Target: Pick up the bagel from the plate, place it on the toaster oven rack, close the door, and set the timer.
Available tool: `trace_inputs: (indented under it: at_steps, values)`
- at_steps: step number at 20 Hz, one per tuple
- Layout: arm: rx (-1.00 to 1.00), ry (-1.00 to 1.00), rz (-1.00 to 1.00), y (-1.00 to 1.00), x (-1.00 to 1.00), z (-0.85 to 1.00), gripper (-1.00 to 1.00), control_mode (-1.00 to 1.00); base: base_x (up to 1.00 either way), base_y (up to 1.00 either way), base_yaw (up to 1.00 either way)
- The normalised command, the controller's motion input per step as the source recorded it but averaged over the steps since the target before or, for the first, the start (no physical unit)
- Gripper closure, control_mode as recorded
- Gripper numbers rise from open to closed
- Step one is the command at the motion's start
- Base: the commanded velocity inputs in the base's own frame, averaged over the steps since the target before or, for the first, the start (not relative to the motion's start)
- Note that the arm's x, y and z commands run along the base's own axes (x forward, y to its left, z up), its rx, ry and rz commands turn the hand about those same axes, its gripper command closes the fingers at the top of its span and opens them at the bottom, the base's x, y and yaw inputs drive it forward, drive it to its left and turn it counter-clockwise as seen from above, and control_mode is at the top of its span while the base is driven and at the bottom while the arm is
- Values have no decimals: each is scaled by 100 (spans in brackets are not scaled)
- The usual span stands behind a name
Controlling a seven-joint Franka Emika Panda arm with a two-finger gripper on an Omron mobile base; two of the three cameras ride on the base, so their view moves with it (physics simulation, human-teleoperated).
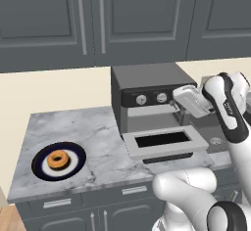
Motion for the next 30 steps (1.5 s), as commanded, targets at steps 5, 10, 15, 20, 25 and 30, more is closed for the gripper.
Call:
trace_inputs:
  at_steps: [5, 10, 15, 20, 25, 30]
  values:
    - [6, -11, 0, 0, 20, -9, -100, -100, 0, 0, 0]
    - [0, -18, 1, 0, 16, -14, -100, -100, 0, 0, 0]
    - [0, -11, 7, -4, 20, -14, -100, -100, 0, 0, 0]
    - [-1, -11, 9, -5, 15, -8, -100, -100, 0, 0, 0]
    - [-4, -8, 7, -3, 4, -14, -100, -100, 0, 0, 0]
    - [-2, -9, 2, 0, 0, -21, -100, -100, 0, 0, 0]
